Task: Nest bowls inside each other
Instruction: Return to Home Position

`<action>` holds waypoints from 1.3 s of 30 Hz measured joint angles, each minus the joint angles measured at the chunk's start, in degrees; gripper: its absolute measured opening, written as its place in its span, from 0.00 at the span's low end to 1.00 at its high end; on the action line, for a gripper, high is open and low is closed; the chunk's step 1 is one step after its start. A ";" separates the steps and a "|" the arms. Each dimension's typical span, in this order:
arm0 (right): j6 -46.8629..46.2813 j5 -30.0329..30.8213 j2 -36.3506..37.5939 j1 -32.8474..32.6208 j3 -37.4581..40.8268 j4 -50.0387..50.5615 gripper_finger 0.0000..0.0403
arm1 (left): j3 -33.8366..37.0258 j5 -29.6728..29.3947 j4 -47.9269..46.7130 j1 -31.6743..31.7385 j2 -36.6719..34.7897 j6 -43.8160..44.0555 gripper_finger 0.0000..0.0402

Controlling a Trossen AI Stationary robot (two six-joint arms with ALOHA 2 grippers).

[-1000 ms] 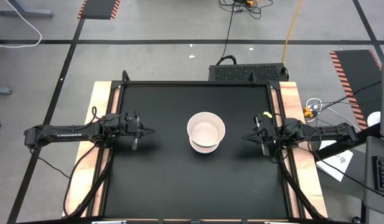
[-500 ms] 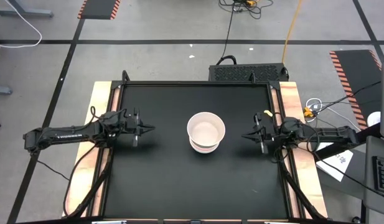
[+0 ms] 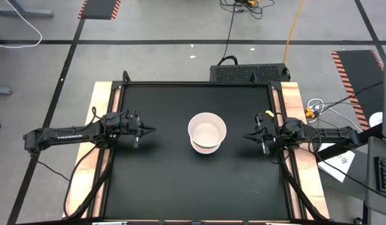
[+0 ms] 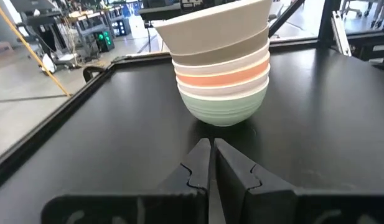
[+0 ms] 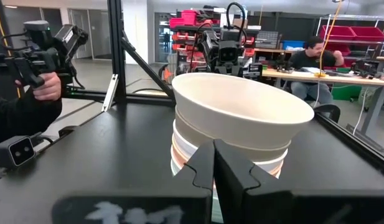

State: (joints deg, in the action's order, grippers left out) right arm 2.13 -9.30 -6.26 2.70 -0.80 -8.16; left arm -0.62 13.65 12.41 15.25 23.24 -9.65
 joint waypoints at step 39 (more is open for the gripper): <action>-0.61 0.00 -0.04 -0.04 0.00 -0.16 0.00 | 0.00 -1.95 -0.20 0.00 0.00 2.45 0.06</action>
State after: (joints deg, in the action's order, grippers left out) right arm 1.52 -9.30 -6.31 2.66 -0.80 -8.32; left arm -0.62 11.70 12.21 15.25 23.24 -7.20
